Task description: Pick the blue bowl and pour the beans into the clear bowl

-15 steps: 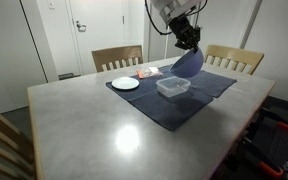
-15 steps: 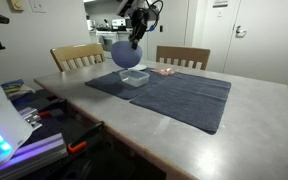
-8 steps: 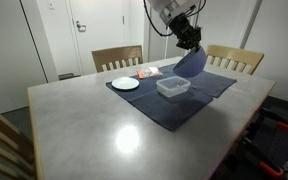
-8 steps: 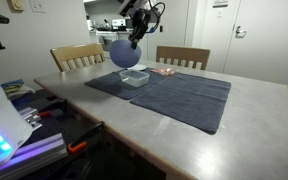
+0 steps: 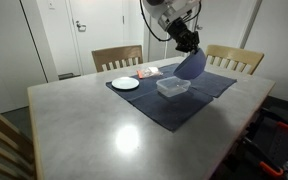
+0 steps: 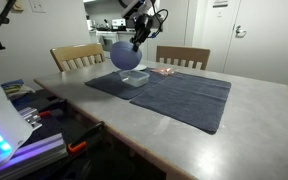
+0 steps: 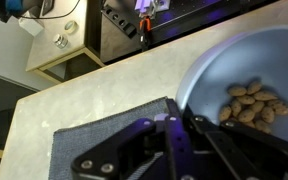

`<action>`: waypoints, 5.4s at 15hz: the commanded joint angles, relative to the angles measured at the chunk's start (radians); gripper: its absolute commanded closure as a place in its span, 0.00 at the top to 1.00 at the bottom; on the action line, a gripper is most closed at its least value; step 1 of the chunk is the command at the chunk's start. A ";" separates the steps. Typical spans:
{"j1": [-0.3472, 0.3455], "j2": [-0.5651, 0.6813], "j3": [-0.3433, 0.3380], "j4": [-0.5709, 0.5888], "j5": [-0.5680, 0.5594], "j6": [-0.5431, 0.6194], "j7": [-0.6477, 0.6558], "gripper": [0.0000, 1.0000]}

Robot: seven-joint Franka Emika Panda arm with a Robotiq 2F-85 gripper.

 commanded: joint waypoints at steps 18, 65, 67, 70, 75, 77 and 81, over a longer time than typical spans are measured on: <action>-0.025 0.364 0.001 0.546 -0.024 -0.445 -0.265 0.01; 0.178 0.752 -0.118 1.063 -0.419 -0.685 -0.632 0.01; 0.195 0.761 -0.128 1.060 -0.459 -0.672 -0.636 0.01; 0.208 0.775 -0.139 1.061 -0.506 -0.647 -0.633 0.01; 0.213 0.791 -0.143 1.070 -0.553 -0.609 -0.609 0.01; 0.216 0.793 -0.142 1.072 -0.554 -0.603 -0.594 0.01; 0.234 0.799 -0.151 1.064 -0.569 -0.601 -0.574 0.01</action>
